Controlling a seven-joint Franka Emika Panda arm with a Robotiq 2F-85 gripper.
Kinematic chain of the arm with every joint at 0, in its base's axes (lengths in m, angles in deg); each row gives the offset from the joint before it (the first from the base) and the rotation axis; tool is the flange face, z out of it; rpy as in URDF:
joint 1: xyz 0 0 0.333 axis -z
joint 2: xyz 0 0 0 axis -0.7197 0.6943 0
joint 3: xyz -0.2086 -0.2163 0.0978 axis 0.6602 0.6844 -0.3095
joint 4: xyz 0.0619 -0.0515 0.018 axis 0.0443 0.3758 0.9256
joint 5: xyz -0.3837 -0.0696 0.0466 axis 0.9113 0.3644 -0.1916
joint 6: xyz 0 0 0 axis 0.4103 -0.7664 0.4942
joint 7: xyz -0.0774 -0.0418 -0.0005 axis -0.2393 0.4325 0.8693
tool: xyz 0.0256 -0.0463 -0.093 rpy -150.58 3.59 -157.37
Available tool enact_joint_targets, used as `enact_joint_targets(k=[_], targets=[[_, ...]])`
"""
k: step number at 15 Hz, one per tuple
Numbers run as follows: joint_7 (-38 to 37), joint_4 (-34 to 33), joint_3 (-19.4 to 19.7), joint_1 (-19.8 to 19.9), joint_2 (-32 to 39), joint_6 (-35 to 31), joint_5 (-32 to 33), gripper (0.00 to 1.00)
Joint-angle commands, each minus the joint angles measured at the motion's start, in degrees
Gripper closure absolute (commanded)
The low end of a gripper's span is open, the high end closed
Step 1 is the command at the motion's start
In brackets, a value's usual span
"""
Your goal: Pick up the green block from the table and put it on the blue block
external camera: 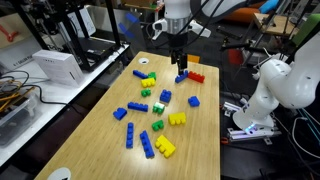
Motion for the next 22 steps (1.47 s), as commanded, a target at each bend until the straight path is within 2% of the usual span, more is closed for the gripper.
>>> enact_joint_targets(k=[1,4,7,14,17,22], targets=[[8.6,-5.6,0.3,1.2,6.5,0.1,0.8,0.0],[18.7,-8.9,0.2,2.0,11.2,0.8,2.4,0.0],[26.0,-11.0,-0.5,3.2,16.7,-0.4,7.5,0.0],[34.7,-9.1,-3.5,2.8,23.9,-6.3,21.6,0.0],[36.7,-7.4,-5.4,2.8,24.8,-9.7,22.0,0.0],[40.1,-4.6,-8.0,3.5,23.4,-13.5,15.3,0.0]])
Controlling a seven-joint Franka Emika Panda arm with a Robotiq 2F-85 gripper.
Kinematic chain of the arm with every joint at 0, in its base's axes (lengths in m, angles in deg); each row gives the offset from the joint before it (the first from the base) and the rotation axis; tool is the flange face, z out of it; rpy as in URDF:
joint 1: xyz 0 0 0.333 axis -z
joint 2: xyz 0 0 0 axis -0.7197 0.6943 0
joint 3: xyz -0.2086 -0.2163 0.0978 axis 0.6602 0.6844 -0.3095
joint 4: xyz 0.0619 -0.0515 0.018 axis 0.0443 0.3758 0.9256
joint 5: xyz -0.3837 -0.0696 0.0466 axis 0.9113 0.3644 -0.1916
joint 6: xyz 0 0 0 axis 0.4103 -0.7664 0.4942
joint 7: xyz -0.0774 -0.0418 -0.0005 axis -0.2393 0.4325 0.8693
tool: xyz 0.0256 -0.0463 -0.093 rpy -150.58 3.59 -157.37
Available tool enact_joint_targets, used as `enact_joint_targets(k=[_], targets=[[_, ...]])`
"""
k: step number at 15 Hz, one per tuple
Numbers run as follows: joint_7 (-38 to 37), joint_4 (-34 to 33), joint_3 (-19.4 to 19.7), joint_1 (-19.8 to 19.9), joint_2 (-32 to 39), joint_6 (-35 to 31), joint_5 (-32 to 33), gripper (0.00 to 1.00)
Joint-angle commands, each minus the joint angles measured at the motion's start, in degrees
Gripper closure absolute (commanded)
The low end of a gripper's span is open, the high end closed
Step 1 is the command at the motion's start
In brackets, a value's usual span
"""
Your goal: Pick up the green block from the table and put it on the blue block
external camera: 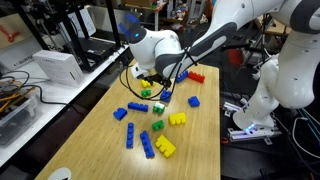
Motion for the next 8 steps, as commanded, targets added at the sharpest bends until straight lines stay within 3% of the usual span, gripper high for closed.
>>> enact_joint_targets(k=[1,2,8], targets=[[2.9,2.5,-1.7,1.3,-2.0,-1.8,-5.4,0.0],[1.0,0.3,-1.2,0.5,0.0,-0.6,-2.9,0.0],[1.1,0.6,-1.4,0.5,-0.4,-0.6,-4.5,0.0]])
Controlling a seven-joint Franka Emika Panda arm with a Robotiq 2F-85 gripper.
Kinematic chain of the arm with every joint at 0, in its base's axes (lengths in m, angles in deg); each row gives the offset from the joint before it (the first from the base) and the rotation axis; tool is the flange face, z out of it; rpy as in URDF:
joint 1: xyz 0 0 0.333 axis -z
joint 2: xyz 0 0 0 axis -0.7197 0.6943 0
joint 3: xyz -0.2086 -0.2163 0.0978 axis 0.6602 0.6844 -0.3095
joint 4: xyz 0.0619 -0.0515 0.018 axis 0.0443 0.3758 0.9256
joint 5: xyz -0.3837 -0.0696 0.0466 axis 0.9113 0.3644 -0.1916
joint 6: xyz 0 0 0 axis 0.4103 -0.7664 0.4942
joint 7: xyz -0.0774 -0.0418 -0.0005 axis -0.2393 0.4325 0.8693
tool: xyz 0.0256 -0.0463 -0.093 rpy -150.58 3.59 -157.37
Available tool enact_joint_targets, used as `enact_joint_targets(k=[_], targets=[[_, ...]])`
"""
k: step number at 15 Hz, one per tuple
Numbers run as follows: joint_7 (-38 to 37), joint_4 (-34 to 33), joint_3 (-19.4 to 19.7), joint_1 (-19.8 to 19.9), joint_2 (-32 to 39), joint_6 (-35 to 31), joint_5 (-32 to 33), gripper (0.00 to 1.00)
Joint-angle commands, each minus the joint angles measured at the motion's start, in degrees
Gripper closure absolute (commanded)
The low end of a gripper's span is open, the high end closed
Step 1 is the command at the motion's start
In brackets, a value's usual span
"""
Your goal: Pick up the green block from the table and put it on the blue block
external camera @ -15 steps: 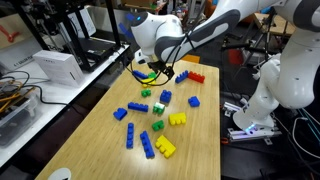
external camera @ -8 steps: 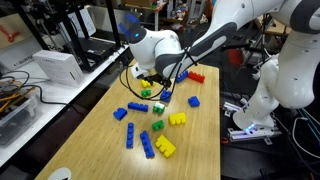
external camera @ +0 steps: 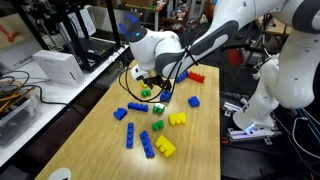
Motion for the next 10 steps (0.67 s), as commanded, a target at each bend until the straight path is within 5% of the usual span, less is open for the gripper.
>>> enact_joint_targets(k=[1,10], targets=[[-0.1,-0.1,-0.5,0.4,0.0,0.1,0.1,0.0],[9.5,3.4,-1.2,1.6,2.6,-11.3,-5.0,0.0]])
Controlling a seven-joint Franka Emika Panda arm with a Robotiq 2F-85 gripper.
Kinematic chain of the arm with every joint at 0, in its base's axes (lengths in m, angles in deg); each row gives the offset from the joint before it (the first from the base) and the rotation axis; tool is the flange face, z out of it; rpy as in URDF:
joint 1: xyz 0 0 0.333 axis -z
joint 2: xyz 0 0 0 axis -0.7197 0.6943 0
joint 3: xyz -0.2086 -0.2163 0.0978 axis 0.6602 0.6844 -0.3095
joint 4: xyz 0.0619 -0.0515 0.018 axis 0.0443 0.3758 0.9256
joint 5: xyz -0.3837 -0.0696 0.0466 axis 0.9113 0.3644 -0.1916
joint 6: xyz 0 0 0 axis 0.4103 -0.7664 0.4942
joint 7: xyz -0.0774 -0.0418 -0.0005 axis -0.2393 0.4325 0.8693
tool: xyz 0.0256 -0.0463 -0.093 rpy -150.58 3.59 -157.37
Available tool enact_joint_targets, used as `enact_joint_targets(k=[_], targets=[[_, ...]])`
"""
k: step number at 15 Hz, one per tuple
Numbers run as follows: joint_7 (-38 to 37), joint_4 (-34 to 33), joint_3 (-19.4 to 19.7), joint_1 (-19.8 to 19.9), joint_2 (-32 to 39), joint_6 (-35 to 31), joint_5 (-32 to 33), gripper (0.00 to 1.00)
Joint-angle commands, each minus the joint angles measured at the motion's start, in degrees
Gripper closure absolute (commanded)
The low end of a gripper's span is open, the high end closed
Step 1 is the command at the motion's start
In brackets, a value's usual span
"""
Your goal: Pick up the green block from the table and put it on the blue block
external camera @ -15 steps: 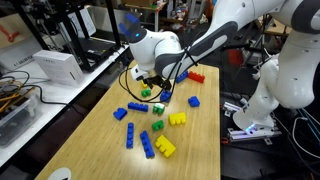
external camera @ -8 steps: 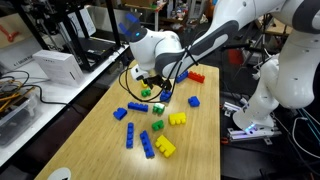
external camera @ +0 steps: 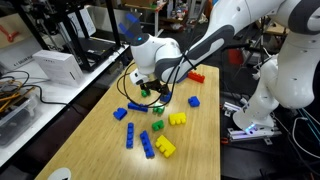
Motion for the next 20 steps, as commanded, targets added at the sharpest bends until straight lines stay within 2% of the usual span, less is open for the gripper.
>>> enact_joint_targets(k=[1,4,6,11,14,20], targets=[[3.8,2.1,-1.0,1.6,1.4,-5.4,-1.5,0.0],[3.2,4.0,-0.8,1.6,2.5,-9.3,-1.2,0.0],[1.7,5.8,-0.6,1.8,3.3,-14.7,-1.1,0.0],[0.1,9.4,-0.7,2.9,4.7,-23.3,-1.0,0.0],[-0.7,12.1,-1.0,3.1,4.0,-26.0,-0.9,0.0],[-1.2,15.0,-1.3,3.4,2.9,-27.2,-1.2,0.0]])
